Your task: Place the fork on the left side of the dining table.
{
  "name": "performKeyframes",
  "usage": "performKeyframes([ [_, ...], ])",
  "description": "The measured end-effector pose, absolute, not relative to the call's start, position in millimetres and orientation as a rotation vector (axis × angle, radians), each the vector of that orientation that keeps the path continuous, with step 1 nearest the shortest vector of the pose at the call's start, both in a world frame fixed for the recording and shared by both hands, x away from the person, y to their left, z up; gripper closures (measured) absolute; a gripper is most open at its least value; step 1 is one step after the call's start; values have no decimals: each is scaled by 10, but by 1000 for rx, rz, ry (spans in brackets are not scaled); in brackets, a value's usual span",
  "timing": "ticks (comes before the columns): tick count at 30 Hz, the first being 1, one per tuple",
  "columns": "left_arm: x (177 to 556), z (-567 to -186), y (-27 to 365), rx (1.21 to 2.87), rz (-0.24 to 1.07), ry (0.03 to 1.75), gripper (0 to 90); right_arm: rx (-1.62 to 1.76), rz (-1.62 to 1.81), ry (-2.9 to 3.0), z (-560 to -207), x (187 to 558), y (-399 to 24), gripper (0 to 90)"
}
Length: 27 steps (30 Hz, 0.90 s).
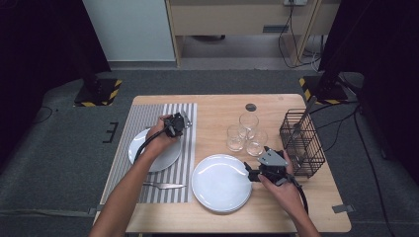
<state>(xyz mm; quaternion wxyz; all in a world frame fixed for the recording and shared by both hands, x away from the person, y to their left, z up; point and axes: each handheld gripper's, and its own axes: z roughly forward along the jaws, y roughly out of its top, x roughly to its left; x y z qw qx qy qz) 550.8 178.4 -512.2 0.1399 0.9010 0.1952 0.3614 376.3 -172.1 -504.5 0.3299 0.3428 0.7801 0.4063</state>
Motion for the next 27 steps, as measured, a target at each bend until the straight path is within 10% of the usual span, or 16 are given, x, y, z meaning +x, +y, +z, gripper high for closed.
performKeyframes([
  [27, 5557, -5014, 1789, 2508, 1073, 642, 578, 894, 1060, 2044, -5046, 3760, -1711, 82],
])
